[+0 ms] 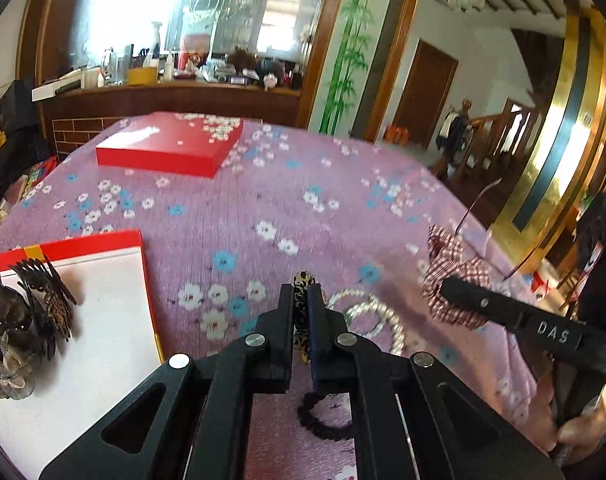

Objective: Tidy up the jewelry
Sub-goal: 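Grasp the leopard-print hair tie with the left gripper, then carry the hair tie into the red box with the left gripper while the right gripper holds the scrunchie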

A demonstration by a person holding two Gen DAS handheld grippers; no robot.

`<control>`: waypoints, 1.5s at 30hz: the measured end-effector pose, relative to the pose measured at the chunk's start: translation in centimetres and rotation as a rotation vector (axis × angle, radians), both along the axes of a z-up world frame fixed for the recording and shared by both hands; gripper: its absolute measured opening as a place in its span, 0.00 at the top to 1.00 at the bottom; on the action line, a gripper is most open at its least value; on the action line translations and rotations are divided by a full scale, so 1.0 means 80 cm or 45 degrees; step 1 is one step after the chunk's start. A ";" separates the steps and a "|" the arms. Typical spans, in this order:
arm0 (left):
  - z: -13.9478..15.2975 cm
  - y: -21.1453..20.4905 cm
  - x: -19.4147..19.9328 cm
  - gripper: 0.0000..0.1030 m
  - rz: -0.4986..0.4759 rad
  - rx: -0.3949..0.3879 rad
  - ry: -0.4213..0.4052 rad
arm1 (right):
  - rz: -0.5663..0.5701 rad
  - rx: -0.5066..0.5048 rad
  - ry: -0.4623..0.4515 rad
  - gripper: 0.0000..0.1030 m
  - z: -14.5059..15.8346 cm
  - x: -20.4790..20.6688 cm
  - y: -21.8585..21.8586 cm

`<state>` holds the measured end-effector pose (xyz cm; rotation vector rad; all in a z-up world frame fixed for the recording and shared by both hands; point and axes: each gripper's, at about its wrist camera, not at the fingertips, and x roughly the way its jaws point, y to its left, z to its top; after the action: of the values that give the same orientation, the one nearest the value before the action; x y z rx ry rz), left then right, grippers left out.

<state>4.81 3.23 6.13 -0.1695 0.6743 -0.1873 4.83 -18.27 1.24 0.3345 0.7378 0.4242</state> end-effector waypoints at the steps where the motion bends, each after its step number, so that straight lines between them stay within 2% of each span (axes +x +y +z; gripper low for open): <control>1: 0.002 -0.001 0.000 0.95 -0.004 -0.001 -0.010 | 0.007 0.002 -0.010 0.82 0.002 -0.001 0.001; 10: 0.007 -0.013 -0.008 0.94 0.034 0.114 -0.087 | 0.062 -0.048 -0.074 0.82 0.008 -0.013 0.020; 27: 0.003 -0.024 -0.013 0.94 0.030 0.191 -0.107 | 0.095 -0.071 -0.071 0.82 0.002 -0.009 0.029; 36: 0.004 -0.020 -0.015 0.94 0.071 0.214 -0.102 | 0.111 -0.074 -0.089 0.82 0.003 -0.010 0.031; 45: 0.036 0.013 -0.075 0.94 0.117 0.189 -0.135 | 0.134 -0.065 -0.095 0.82 0.002 -0.012 0.032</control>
<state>-1.18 4.30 8.99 -0.0474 0.5711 -0.0567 3.90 -15.67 1.40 0.2310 0.6939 0.5136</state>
